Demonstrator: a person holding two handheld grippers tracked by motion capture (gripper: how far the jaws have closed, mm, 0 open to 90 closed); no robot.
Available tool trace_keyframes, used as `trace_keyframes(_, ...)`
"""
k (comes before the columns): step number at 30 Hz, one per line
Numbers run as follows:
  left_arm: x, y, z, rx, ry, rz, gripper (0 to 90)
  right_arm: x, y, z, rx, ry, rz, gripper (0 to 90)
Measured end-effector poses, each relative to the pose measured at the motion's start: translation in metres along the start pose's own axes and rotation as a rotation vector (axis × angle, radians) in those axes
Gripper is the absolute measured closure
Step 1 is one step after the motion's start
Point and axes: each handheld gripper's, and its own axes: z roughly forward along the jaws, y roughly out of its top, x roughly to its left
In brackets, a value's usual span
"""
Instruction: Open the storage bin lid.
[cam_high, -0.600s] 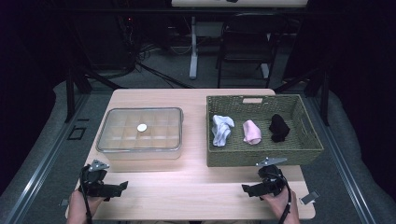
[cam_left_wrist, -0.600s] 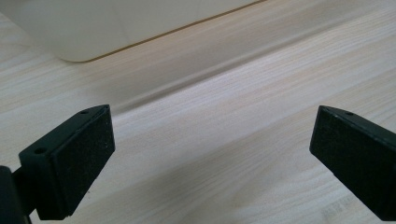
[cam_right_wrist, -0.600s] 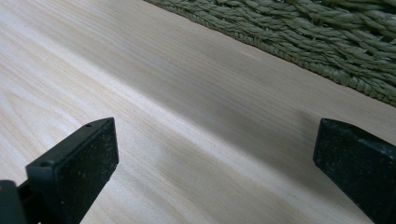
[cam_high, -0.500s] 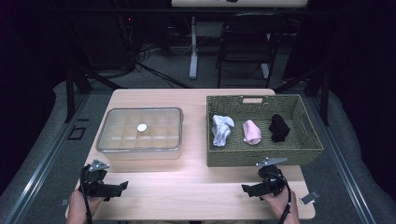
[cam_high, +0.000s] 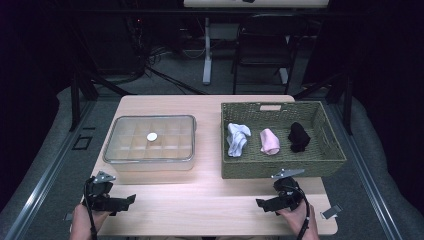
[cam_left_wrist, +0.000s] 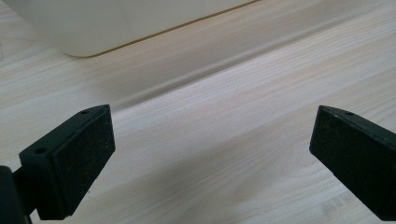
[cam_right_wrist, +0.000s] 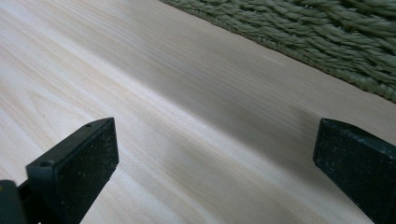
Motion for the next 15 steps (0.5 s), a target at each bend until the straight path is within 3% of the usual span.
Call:
trace_keyframes(5,-0.001,0.001,-0.002,-0.004,0.011,-0.003,0.0,0.005,0.001,-0.001,0.010,0.022,-0.020,0.0)
trace_keyframes(15,-0.004,0.003,-0.007,-0.023,0.014,-0.010,0.0,0.032,0.010,0.003,0.004,0.083,-0.061,0.0)
